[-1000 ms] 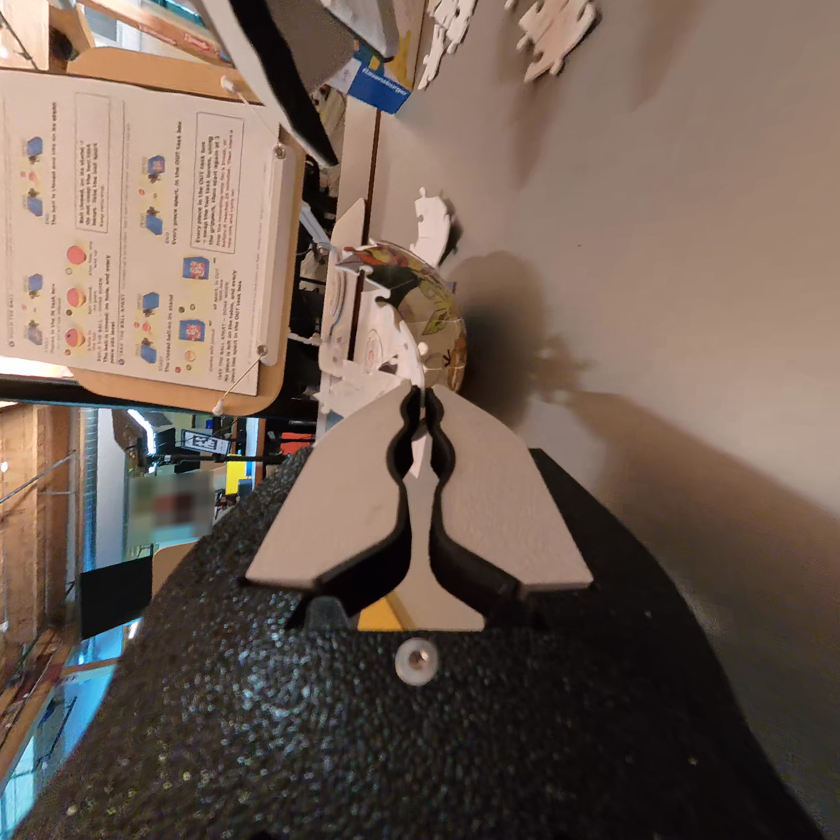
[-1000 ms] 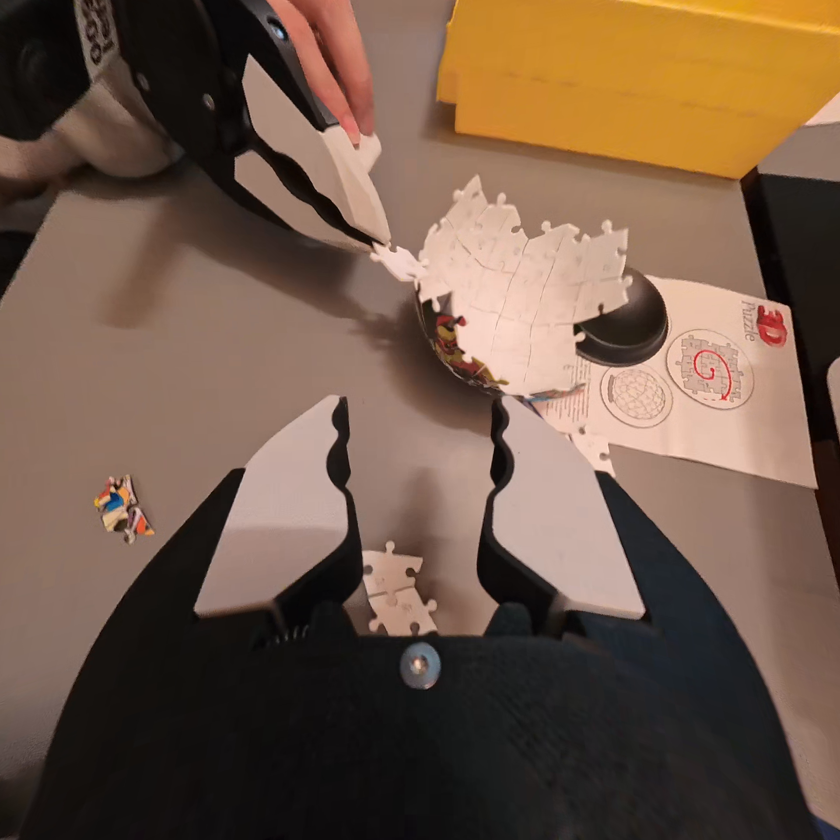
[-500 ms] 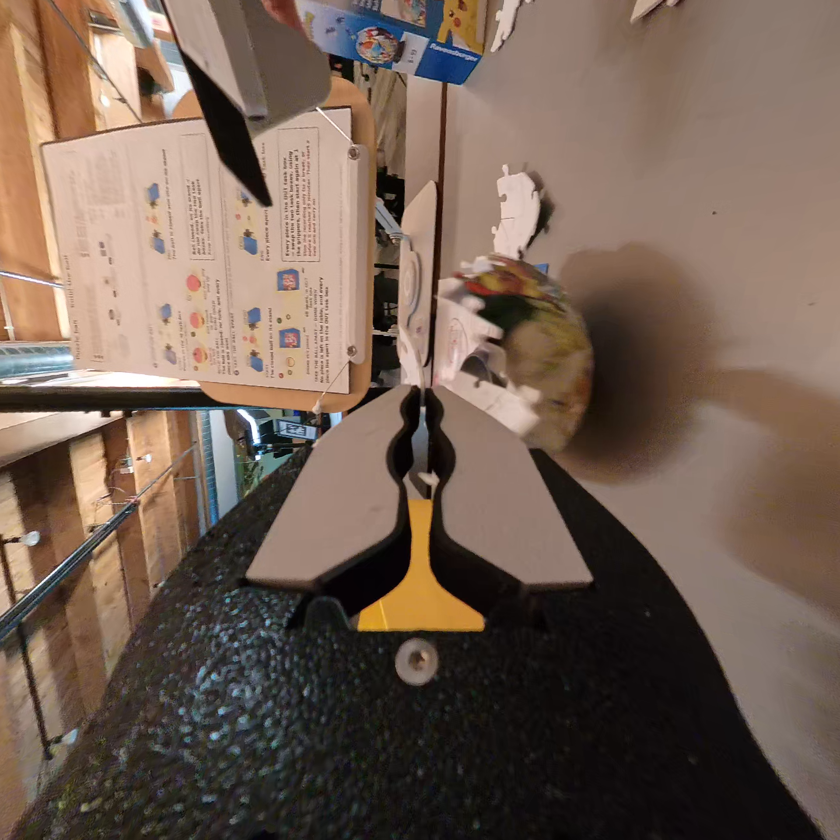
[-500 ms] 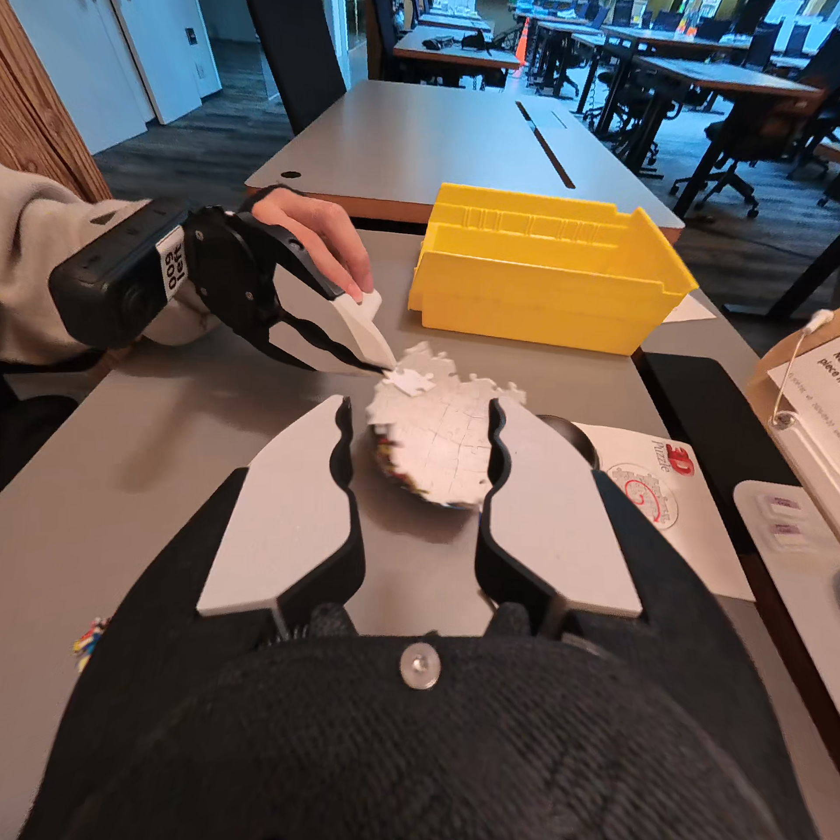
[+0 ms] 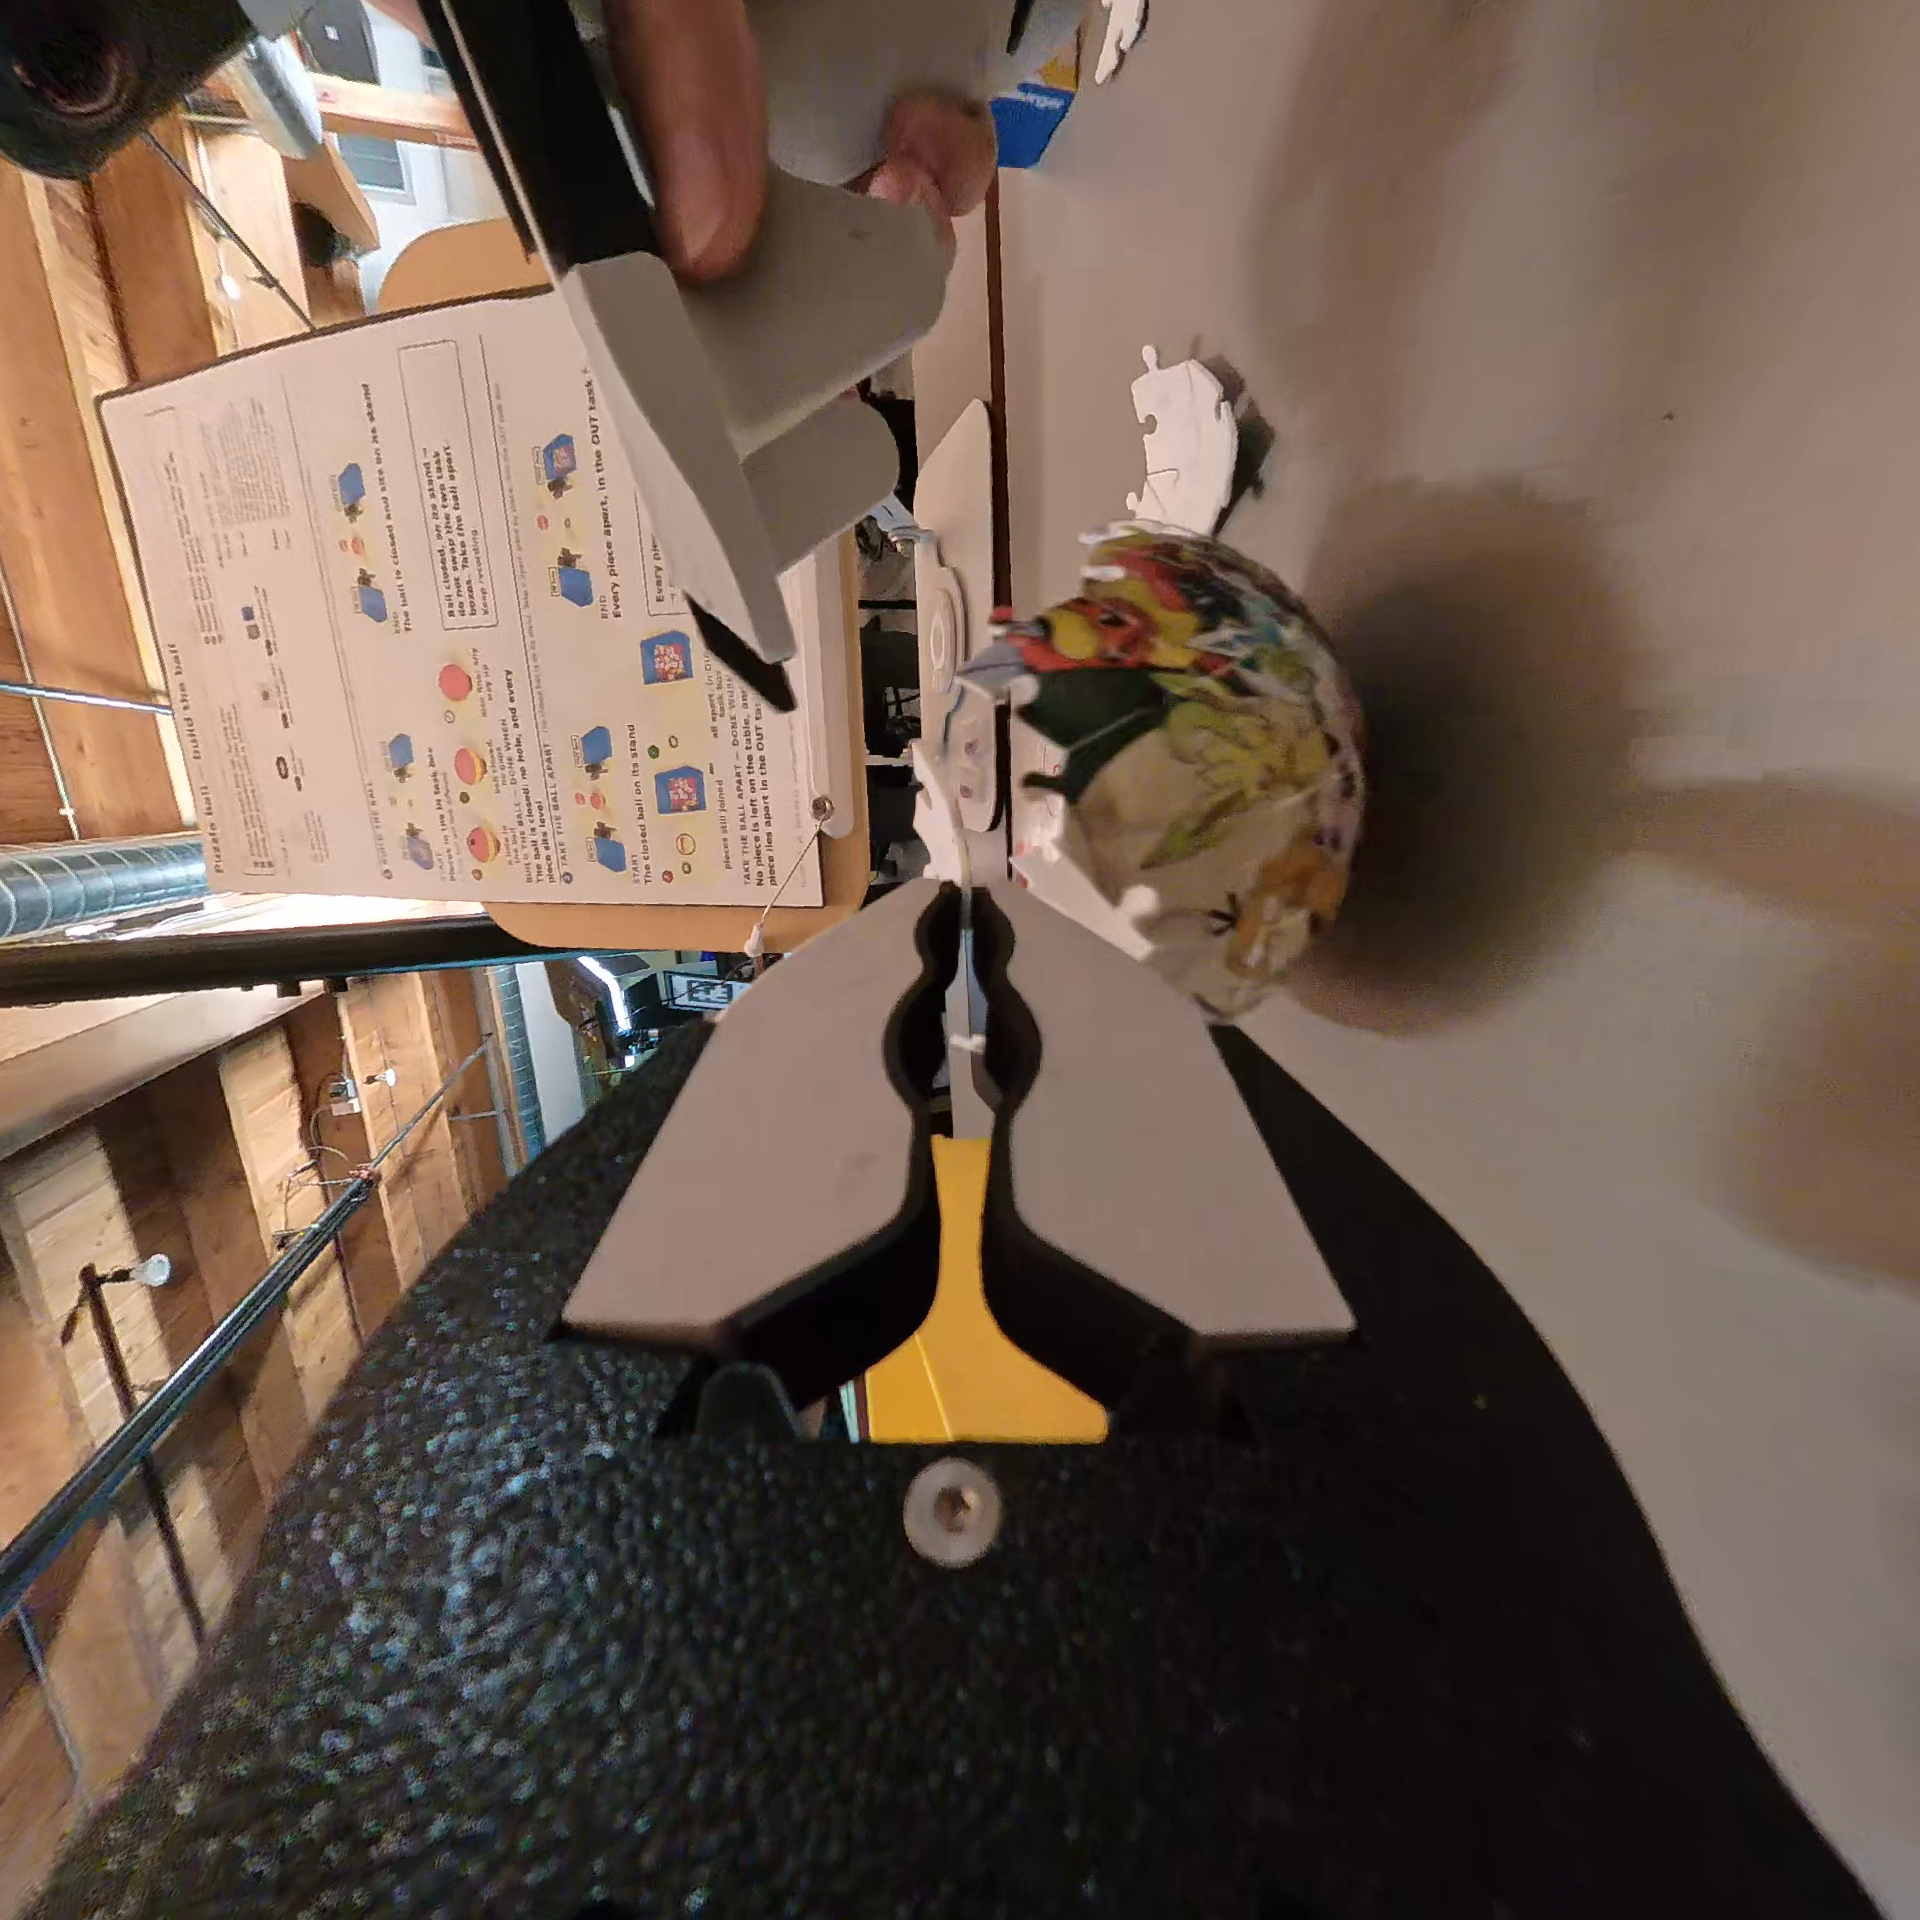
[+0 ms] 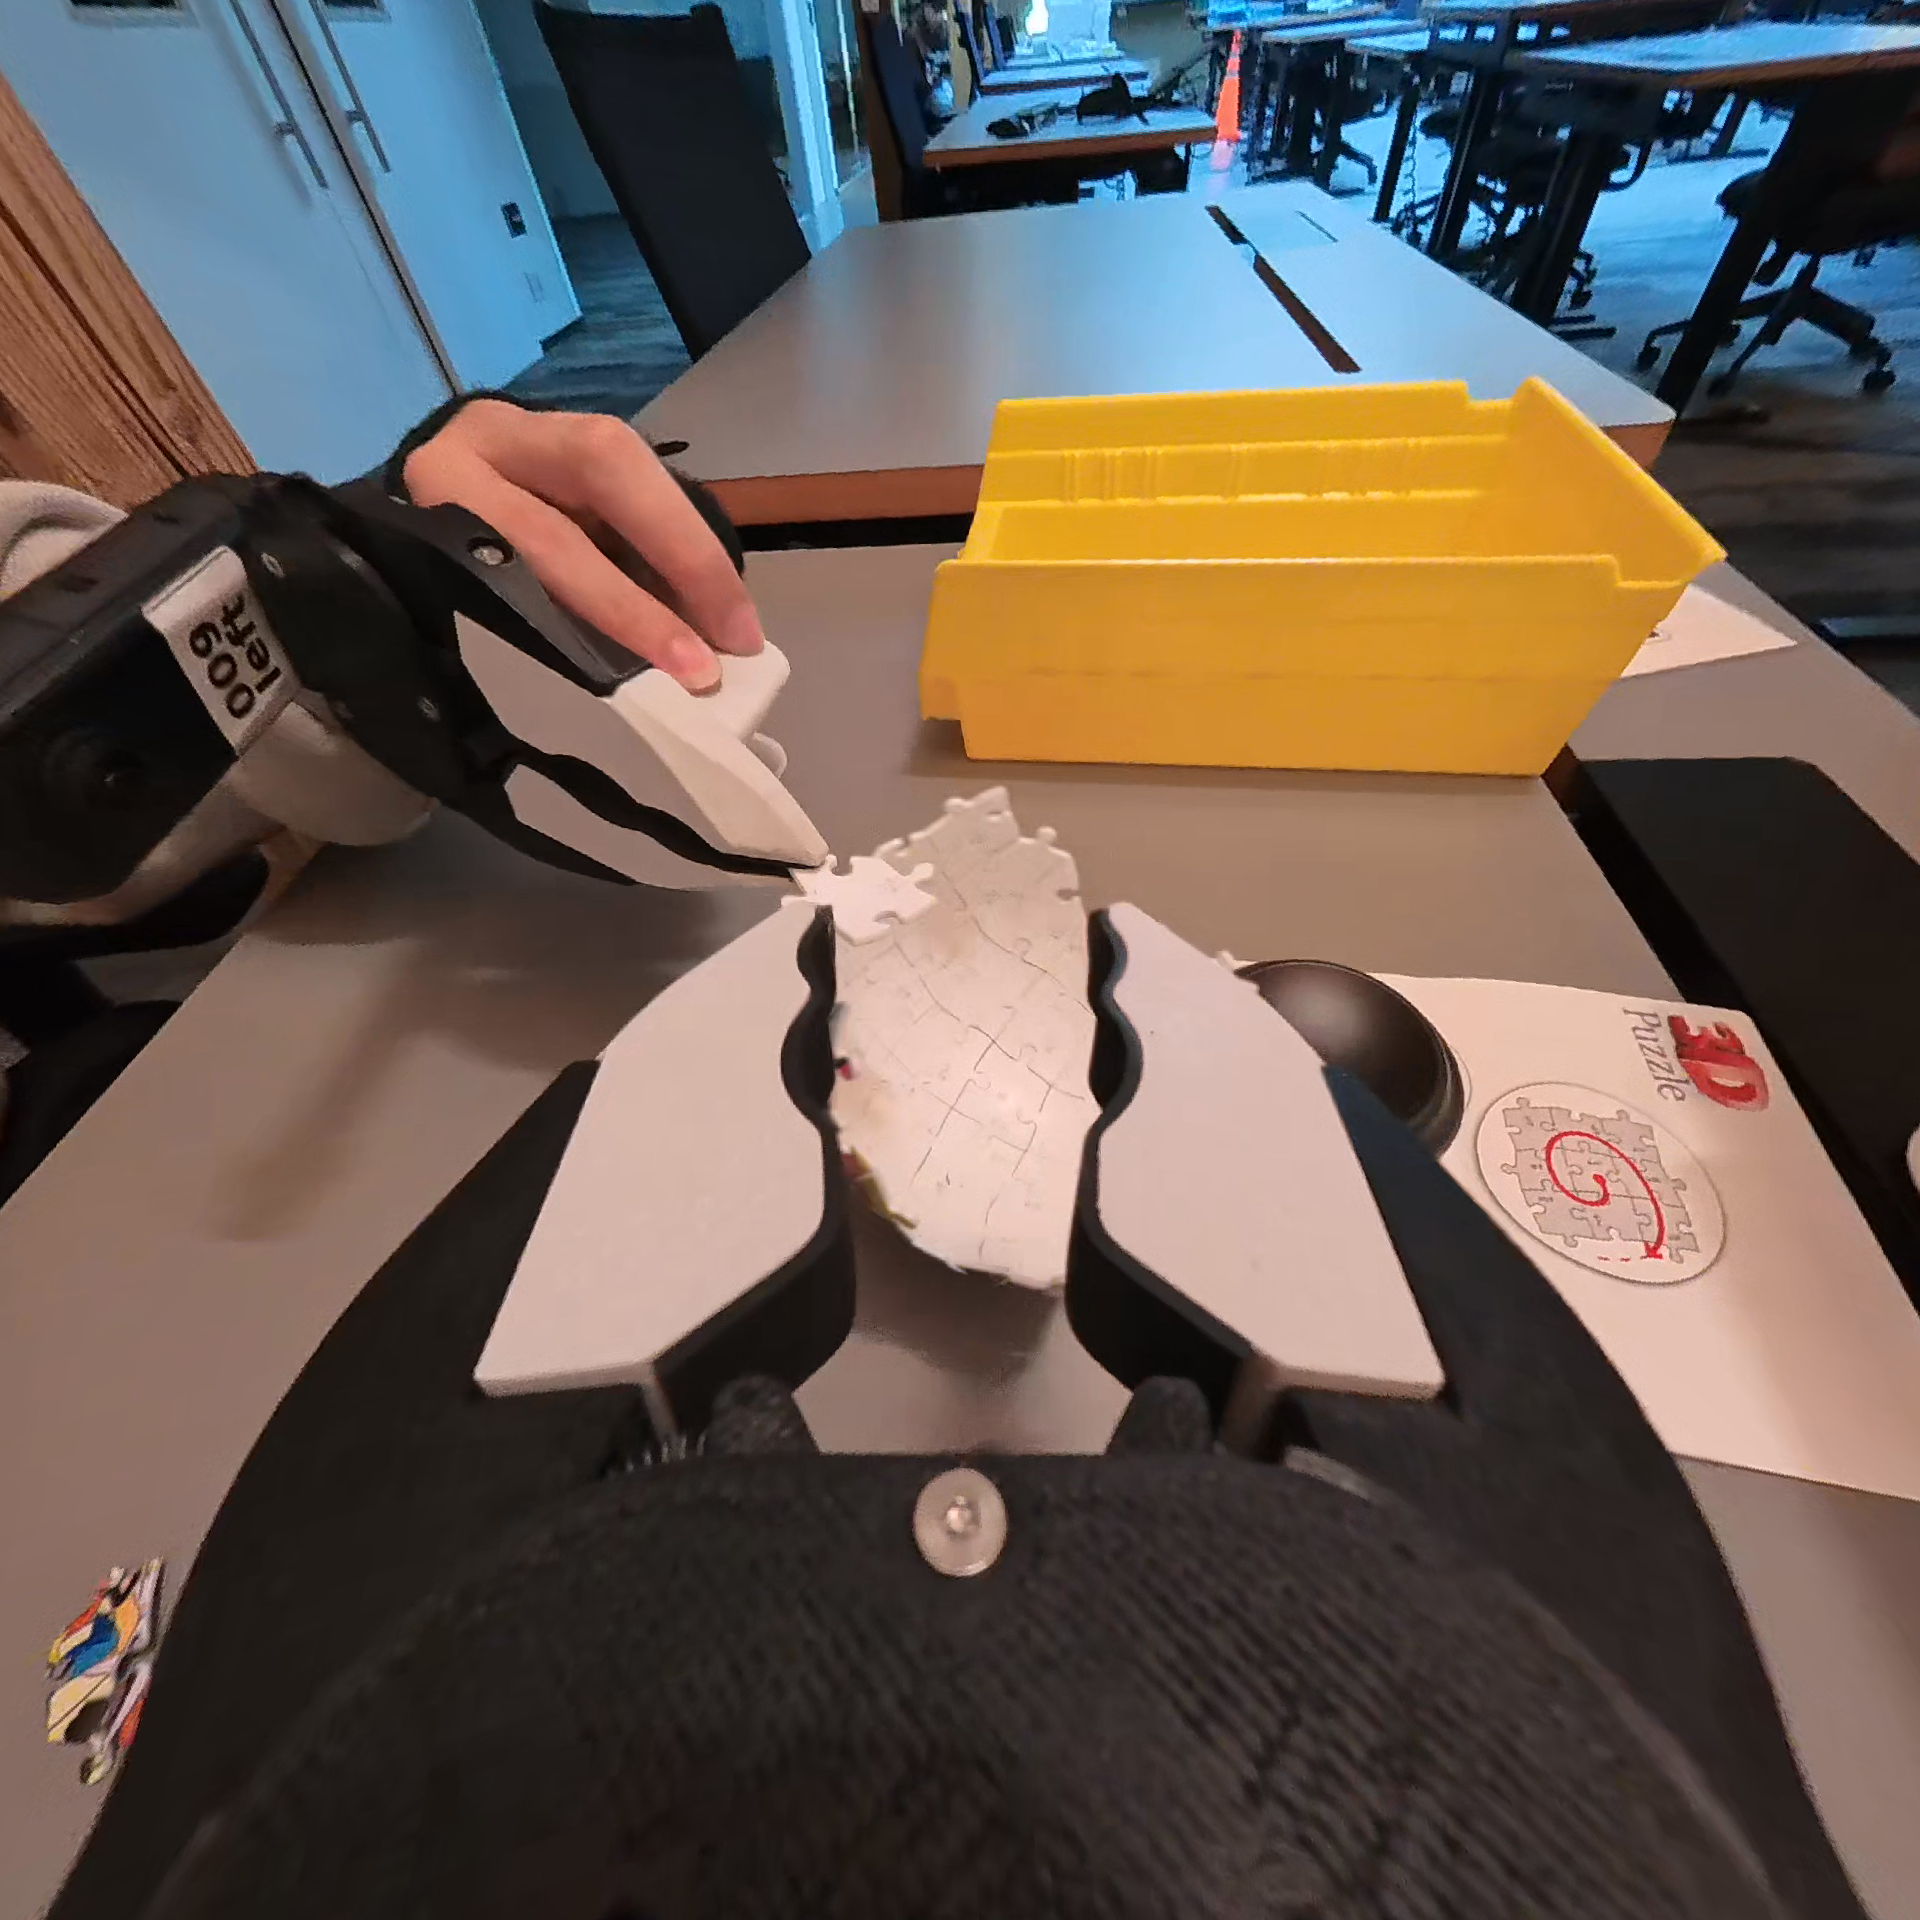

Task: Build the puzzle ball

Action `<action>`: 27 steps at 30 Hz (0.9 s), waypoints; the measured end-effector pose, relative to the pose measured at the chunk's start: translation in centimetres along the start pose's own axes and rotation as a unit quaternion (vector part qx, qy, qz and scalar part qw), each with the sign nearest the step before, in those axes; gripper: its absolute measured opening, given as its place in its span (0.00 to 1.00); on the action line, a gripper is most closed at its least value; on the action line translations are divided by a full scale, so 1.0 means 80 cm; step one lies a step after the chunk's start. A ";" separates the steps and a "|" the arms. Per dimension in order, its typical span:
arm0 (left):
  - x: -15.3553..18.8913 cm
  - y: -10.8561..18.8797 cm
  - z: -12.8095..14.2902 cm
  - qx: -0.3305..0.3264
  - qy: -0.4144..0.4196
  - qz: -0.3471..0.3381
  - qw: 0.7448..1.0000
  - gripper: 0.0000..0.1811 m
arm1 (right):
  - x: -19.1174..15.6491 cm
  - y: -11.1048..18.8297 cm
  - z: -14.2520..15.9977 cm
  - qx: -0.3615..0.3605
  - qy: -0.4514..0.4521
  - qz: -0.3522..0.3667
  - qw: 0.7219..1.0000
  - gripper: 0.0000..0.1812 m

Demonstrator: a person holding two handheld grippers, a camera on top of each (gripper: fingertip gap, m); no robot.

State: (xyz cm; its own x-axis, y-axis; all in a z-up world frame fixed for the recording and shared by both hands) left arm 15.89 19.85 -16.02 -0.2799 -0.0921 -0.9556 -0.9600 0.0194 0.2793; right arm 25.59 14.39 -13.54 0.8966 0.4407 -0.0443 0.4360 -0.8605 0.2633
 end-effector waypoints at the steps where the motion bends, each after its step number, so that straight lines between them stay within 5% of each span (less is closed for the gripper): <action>1: 0.000 0.001 0.001 -0.003 -0.004 0.000 1.000 0.01 | 0.000 0.001 -0.001 0.006 0.003 0.000 1.000 0.25; 9: 0.000 0.003 0.002 -0.008 -0.026 -0.003 1.000 0.01 | -0.008 -0.002 -0.002 0.005 0.016 -0.005 1.000 0.21; 16: -0.020 0.018 -0.033 0.029 -0.121 -0.031 0.992 0.01 | -0.029 -0.001 -0.013 0.012 0.049 -0.043 0.998 0.22; 22: -0.028 0.038 -0.069 0.076 -0.315 -0.073 0.943 0.01 | -0.067 0.007 -0.011 -0.009 0.073 -0.133 0.988 0.20; 27: -0.028 0.050 -0.073 0.080 -0.394 -0.092 0.911 0.01 | -0.089 0.001 -0.008 -0.018 0.046 -0.207 0.977 0.13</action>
State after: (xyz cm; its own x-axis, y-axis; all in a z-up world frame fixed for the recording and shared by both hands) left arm 12.70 14.30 -12.23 0.0279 0.6339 -0.7729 -0.9621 0.2268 0.1513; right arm 19.17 11.37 -12.56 0.6328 0.7714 -0.0673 0.7550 -0.5954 0.2747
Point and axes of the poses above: each gripper's, where its closed fingertips meet, y back along the fingers, z out of its underside, x = y × z across the jaws, the point moved 4 cm from there along y, back along the fingers, and after that the axes turned 2 degrees about y, right-handed, at the moved point
